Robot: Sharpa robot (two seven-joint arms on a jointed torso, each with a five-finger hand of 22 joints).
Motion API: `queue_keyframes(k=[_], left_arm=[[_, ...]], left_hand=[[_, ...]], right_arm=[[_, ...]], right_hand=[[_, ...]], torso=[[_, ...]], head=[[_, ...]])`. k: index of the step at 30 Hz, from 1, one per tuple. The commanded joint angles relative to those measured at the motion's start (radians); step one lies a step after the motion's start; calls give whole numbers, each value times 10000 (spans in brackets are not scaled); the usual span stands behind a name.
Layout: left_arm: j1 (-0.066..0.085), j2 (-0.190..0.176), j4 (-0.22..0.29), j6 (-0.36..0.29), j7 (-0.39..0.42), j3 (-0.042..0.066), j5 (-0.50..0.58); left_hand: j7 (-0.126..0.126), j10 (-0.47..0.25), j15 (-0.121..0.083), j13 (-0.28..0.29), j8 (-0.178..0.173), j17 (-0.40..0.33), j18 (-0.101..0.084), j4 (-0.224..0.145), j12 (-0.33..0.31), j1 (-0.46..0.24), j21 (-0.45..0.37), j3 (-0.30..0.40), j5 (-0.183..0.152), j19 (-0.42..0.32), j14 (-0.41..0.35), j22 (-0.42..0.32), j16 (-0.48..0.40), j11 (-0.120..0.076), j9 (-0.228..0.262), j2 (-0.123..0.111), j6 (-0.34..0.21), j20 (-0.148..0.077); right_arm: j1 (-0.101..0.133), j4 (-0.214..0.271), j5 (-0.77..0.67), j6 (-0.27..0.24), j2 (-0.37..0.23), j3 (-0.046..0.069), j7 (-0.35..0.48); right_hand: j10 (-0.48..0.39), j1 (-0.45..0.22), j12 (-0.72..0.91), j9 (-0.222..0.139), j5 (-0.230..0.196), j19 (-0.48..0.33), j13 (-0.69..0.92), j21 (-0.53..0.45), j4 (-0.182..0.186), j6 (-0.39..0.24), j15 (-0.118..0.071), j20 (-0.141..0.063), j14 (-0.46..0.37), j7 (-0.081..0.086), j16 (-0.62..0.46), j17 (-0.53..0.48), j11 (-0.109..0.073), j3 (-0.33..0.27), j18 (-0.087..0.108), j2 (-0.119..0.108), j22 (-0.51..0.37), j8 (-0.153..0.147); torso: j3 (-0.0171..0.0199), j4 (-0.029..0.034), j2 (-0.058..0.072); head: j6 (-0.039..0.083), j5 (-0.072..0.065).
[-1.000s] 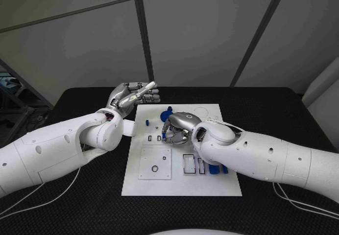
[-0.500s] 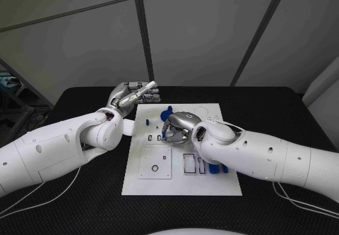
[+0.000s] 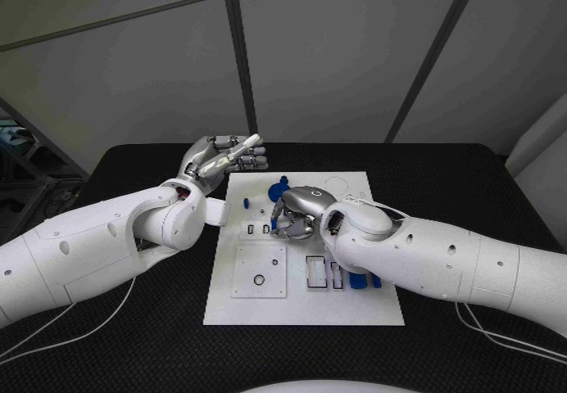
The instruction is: Assemble the parts on the task board
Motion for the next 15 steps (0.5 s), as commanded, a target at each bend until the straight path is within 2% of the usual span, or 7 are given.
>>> queue_keyframes(k=[1,11,15], left_arm=[[13,8,6,120,34,7,-53],[13,6,-1,123,27,7,-53],[13,6,-4,123,24,7,-53]], left_hand=[[12,84,31,9,-64,14,60,-69,-66,-4,-57,-3,24,-44,-17,-9,-55,11,0,98,47,-11],[12,84,31,9,-64,14,60,-69,-66,-4,-57,-3,24,-44,-17,-9,-55,11,0,98,47,-11],[12,84,31,9,-64,14,60,-69,-66,-4,-57,-3,24,-44,-17,-9,-55,11,0,98,47,-11]], right_arm=[[-33,-34,-78,399,-11,-42,-185],[-33,-33,-106,317,-28,-42,-218],[-33,-30,-108,296,-27,-42,-225]], right_hand=[[-45,-91,-62,5,-45,-42,12,-69,5,-67,40,35,1019,-5,7,2541,1,-33,-104,-12,-17,-34],[-200,-209,-215,-25,-80,-94,-139,-112,32,-265,116,110,1018,89,5,2536,88,-109,-88,-128,-88,-143],[-284,-317,-290,-39,-245,-139,-214,-150,75,-396,169,164,1010,141,-9,2506,142,-198,-73,-208,-149,-206]], torso=[[0,3,-3],[-2,-1,-3],[0,4,-2]], head=[[-10,0],[-25,-4],[-28,-4]])
